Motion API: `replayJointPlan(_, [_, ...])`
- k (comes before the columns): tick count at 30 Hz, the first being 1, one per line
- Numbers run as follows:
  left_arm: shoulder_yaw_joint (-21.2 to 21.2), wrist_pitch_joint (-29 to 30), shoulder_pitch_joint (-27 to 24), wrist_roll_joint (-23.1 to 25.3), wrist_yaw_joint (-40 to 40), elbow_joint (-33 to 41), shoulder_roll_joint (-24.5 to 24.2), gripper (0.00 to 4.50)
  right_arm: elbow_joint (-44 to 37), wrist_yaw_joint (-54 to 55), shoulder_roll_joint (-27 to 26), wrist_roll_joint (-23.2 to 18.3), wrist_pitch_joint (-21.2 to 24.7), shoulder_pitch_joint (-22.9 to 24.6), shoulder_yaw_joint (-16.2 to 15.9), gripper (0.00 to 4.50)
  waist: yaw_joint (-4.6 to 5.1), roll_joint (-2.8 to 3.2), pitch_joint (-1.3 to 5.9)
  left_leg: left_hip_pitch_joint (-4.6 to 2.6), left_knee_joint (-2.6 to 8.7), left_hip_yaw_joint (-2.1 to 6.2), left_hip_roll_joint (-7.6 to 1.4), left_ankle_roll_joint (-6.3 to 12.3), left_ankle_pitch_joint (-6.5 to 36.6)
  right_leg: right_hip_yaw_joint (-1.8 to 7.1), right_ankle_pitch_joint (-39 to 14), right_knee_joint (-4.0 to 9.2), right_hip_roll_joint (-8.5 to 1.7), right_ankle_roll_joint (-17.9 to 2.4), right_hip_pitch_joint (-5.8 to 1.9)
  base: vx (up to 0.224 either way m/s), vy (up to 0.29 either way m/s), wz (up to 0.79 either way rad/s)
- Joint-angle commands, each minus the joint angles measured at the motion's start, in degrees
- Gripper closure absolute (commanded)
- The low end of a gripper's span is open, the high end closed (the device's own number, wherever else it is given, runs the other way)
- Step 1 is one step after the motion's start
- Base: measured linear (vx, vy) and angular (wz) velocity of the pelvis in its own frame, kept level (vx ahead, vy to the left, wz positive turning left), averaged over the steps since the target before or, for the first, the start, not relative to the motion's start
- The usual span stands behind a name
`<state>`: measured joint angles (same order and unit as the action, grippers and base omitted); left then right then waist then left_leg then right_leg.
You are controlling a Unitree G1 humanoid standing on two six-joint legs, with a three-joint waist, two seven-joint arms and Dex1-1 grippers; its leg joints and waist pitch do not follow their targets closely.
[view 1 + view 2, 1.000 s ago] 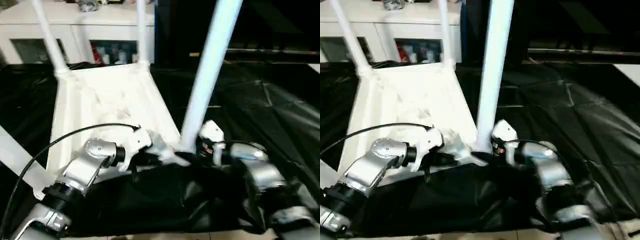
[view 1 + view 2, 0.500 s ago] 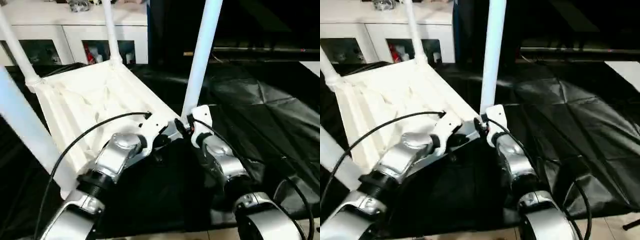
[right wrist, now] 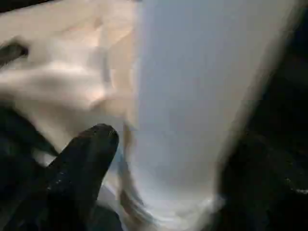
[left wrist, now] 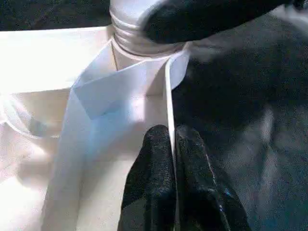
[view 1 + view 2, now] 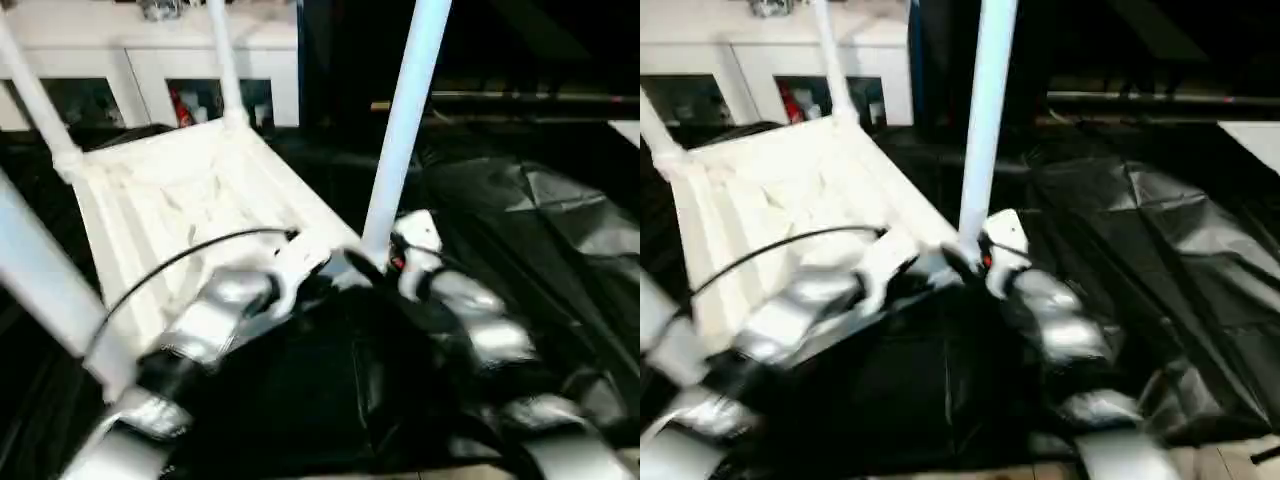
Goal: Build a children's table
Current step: Rotate leg to tighten
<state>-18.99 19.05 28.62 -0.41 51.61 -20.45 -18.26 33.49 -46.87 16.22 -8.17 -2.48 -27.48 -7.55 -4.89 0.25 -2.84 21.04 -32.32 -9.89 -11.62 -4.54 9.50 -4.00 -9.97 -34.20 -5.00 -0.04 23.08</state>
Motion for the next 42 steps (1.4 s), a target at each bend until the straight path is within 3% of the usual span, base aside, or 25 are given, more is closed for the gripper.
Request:
replayJointPlan(1, [-2.98,-2.1,-2.73,-1.3,7.58,1.66,-2.98,4.5,-5.99,-9.1,2.89,-2.05,2.22,2.24,-3.06,0.6,-0.59,-0.33,3.72,-0.2,3.23,-0.01,-1.45,4.24,12.43,2.41,-11.81,3.89,-2.89,-11.17,-2.94,0.052,-0.016,0.02])
replayJointPlan(2, [-2.98,-2.1,-2.73,-1.3,7.58,1.66,-2.98,4.5,-5.99,-9.1,2.89,-2.05,2.22,2.24,-3.06,0.6,-0.62,-0.33,3.75,0.03,3.19,0.02,-1.43,4.34,11.45,2.4,-10.31,3.63,-2.84,-11.52,-3.02,0.051,-0.012,0.0])
replayJointPlan(5, [-3.79,-1.43,-4.31,-4.01,15.23,7.14,-7.82,4.5,-9.6,-15.18,6.83,-2.19,4.05,4.4,-4.93,0.6,-0.88,-0.28,3.92,-0.24,2.97,-0.09,-1.52,4.53,9.64,2.34,-6.2,2.95,-2.58,-13.46,-3.01,0.0,0.0,0.0])
replayJointPlan(8, [-3.98,-1.67,-4.69,-4.07,17.19,8.47,-8.97,4.5,-10.12,-16.25,7.33,-1.91,4.56,4.64,-5.36,0.6,-1.09,-0.14,3.69,-0.58,3.02,-0.37,-1.56,4.37,10.81,2.33,-6.72,3.1,-2.4,-14.51,-2.63,0.0,0.0,0.0])
replayJointPlan(14, [-3.93,-2.18,-4.81,-4.64,19.01,9.13,-9.98,4.5,-10.76,-16.71,7.4,-0.55,5.15,4.19,-6.78,0.6,-1.41,-0.45,3.41,-0.8,3.45,-0.27,-1.55,1.7,14.9,2.57,-14.52,3.77,-2.76,-11.82,-2.59,0.0,0.0,0.0])
replayJointPlan(19, [-3.71,-1.93,-4.64,-4.7,18.65,9.03,-9.93,4.5,-10.56,-17.52,6.77,-1.1,6.4,3.81,-6.9,0.76,-1.48,-0.65,3.54,-0.64,3.28,-0.28,-1.48,1.77,13.41,2.6,-13.07,3.53,-2.72,-11.61,-2.65,0.0,0.0,0.0])
replayJointPlan(25, [-3.68,-1.82,-4.61,-4.54,18.41,8.72,-9.52,4.5,-9.97,-17.44,6.22,-1.3,6.57,3.75,-6.67,1.43,-1.49,-0.58,3.68,-0.52,3.11,-0.24,-1.44,2.06,11.87,2.5,-10.75,3.2,-2.67,-12.14,-2.79,0.0,0.0,0.0])
replayJointPlan(29, [-3.76,-1.88,-4.62,-4.67,18.47,8.55,-9.7,4.5,-10.36,-17.75,6.12,-1.28,6.96,4.16,-6.55,1.65,-1.49,-0.66,3.67,-0.51,3.07,-0.27,-1.4,2.03,12.07,2.51,-10.89,3.22,-2.7,-12.15,-2.84,0.0,0.0,0.0])
replayJointPlan(37, [-3.73,-1.24,-4.82,-4.78,18.87,8.51,-10.01,4.5,-8.9,-15.73,4.72,-1.17,6.81,4.3,-5.79,1.75,-1.44,-0.65,3.68,-0.59,3.03,-0.28,-1.36,1.86,12.3,2.51,-11.82,3.28,-2.7,-11.97,-2.78,0.0,0.0,0.0])
replayJointPlan(39, [-2.31,-0.01,-3.86,-3.16,12.08,5.79,-7.01,4.5,-2.73,-4.23,-0.92,-4.29,8.44,2.05,1.03,1.75,-1.1,-0.43,3.38,-0.54,3.2,-0.3,-1.25,1.06,13.79,2.57,-13.97,3.64,-2.79,-12.11,-2.43,0.0,0.0,0.0])
replayJointPlan(41, [-0.98,0.51,-2.45,-1.27,4.95,2.43,-3.96,4.5,0.68,2.57,-3.3,-4.39,7.9,0.79,3.58,1.75,-0.81,-0.56,3.34,-0.67,3.36,-0.07,-1.19,-0.34,15.77,2.42,-17.74,3.87,-2.89,-11.29,-2.51,0.0,0.0,0.0])
replayJointPlan(42, [0.12,1.25,-1.43,-0.34,-0.21,0.07,-1.48,4.5,2.57,7.49,-4.71,-3.51,7.47,0.05,4.41,1.75,-0.31,-0.61,3.17,-0.95,3.31,-0.04,-1.17,-1.42,17.87,2.41,-21.33,4.17,-2.8,-10.01,-2.16,0.0,0.0,0.0])
